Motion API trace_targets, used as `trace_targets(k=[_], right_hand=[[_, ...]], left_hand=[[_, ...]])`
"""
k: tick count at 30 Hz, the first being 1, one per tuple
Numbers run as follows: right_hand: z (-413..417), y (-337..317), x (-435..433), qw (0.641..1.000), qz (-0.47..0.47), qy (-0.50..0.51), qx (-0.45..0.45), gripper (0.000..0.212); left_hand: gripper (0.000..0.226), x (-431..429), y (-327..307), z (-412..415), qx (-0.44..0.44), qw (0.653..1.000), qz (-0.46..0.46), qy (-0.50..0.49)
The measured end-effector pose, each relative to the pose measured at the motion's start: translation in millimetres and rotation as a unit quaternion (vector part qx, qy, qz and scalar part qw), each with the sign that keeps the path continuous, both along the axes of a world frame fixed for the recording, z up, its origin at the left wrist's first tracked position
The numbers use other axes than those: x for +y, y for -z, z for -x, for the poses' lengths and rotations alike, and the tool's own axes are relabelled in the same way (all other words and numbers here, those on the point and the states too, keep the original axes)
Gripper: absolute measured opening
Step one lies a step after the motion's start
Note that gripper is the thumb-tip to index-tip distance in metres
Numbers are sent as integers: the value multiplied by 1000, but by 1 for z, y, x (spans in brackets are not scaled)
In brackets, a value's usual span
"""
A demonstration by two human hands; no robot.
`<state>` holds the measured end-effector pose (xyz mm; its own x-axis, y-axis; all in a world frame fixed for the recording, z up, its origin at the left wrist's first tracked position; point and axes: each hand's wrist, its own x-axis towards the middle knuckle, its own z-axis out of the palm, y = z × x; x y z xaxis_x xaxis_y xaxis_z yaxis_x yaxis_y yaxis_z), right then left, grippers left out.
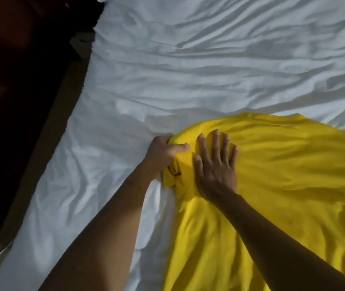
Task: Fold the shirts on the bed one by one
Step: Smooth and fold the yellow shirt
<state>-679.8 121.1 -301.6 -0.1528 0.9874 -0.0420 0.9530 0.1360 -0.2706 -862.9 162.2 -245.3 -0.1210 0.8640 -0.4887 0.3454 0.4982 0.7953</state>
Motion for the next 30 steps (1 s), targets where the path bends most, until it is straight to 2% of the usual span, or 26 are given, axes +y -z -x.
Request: trace_targets(k=[3,5,7,9,10,13,14,16,19,22,23,25,27,29,30], right_hand=[[8,7,2,999,6,14,-33,64],[9,9,5,999,13,19,-46,65],[10,9,6,998,21,23,-51,66],[10,9,7,998,29,27,-53,66],[11,9,7,998,32,29,-52,66],[12,10,8,997,38,34,-49,66],[12,10,8,997,43,34,-47,66],[12,11,9,997,50,33,-42,66],[11,13,12,997,67,34,-32,66],[8,14,13,997,70,32,-25,65],[8,14,13,997,70,30,-23,65],[8,13,13,997,69,27,-21,65],[8,13,12,997,65,29,-24,65],[9,13,11,997,61,30,-26,65],[9,13,11,997,60,30,-26,65]], left_hand=[[26,6,-2,26,-104,990,33,-86],[9,7,-5,45,-149,982,52,-101],[27,6,-6,62,-154,981,30,-112],[25,1,-15,71,-119,984,23,-129],[28,-4,-19,73,-104,986,39,-125],[54,-31,-24,65,-56,986,146,-59],[57,-41,-20,59,-41,986,158,-40],[52,-56,-9,47,-30,991,125,-44],[34,-67,8,37,-88,975,46,-201],[28,-71,16,44,-207,915,6,-345],[27,-69,17,52,-194,912,-9,-360],[23,-62,13,78,-103,918,-53,-380],[29,-50,6,103,-35,914,-66,-398],[39,-45,-6,113,-74,909,-4,-409],[51,-47,-9,112,-96,909,50,-403]])
